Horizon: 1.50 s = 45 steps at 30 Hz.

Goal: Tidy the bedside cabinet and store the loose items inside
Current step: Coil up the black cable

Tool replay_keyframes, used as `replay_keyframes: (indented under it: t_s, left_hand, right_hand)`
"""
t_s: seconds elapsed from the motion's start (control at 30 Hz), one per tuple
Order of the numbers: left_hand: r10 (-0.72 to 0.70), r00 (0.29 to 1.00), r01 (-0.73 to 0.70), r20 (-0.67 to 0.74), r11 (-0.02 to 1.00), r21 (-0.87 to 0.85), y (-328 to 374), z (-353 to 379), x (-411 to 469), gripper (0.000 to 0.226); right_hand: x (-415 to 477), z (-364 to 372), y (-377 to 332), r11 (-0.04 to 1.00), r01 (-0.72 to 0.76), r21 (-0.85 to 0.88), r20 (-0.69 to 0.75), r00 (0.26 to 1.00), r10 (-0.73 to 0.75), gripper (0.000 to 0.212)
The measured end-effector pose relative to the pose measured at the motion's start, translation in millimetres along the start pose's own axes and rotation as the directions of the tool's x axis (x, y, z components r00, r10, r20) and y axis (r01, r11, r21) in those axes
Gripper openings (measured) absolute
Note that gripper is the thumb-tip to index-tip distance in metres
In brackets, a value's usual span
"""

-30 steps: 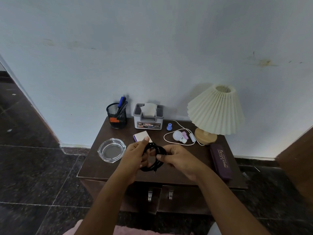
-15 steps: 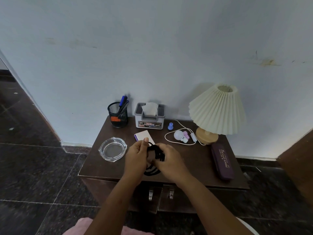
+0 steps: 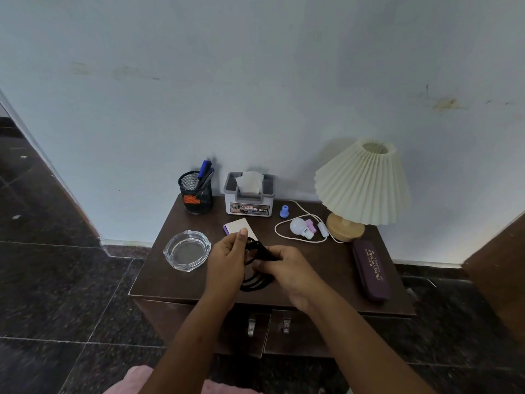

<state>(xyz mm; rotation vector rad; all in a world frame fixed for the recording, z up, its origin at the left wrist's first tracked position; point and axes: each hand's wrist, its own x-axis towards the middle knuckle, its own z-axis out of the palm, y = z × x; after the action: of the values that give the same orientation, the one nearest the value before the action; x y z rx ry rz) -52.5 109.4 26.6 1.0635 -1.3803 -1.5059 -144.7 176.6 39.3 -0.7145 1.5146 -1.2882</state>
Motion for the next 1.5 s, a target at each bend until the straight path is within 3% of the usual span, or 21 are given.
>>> replay_keyframes:
  t_s: [0.3,0.67,0.8,0.9,1.03,1.23,1.37,1.5]
  left_hand:
    - [0.115,0.993,-0.112,-0.018,0.987,0.115,3.3,-3.8,3.0,0.041]
    - [-0.002,1.0,0.002,0.005,1.0,-0.012,10.2,-10.3,7.2,0.04]
    - [-0.048,0.997,0.049,0.052,0.999,-0.008,11.0,-13.2,7.7,0.041]
    - [-0.091,0.994,0.091,0.059,0.996,-0.002,8.7,-14.2,9.2,0.043]
    - [-0.144,0.985,0.148,0.096,0.988,-0.037,8.1,-13.4,7.2,0.044]
    - [-0.175,0.977,0.185,0.118,0.979,-0.082,10.9,-14.4,4.4,0.036]
    - [-0.19,0.971,0.205,0.145,0.973,-0.101,14.4,-13.6,2.6,0.037]
    - [-0.166,0.972,0.185,0.165,0.977,-0.103,16.0,-13.5,0.1,0.039]
  right_hand:
    - [-1.9,0.3,-6.5,0.992,-0.032,0.119,0.084,0.996,0.022,0.028]
    - [-11.6,-0.5,-13.3,0.976,0.092,0.195,0.282,0.948,-0.146,0.041]
    - [-17.1,1.5,-15.8,0.974,0.221,0.048,0.312,0.923,-0.225,0.034]
    - [-17.8,5.2,-13.9,0.923,0.366,-0.121,0.236,0.914,-0.331,0.027]
    - [-15.0,10.3,-7.7,0.845,0.453,-0.283,0.101,0.891,-0.443,0.029]
    - [-10.3,2.4,-0.2,0.536,0.501,-0.679,0.145,0.808,-0.571,0.029]
    - [-8.2,-0.8,0.4,0.533,0.52,-0.667,0.12,0.781,-0.612,0.027]
    - [-6.8,1.3,0.4,0.595,0.56,-0.577,0.087,0.766,-0.637,0.021]
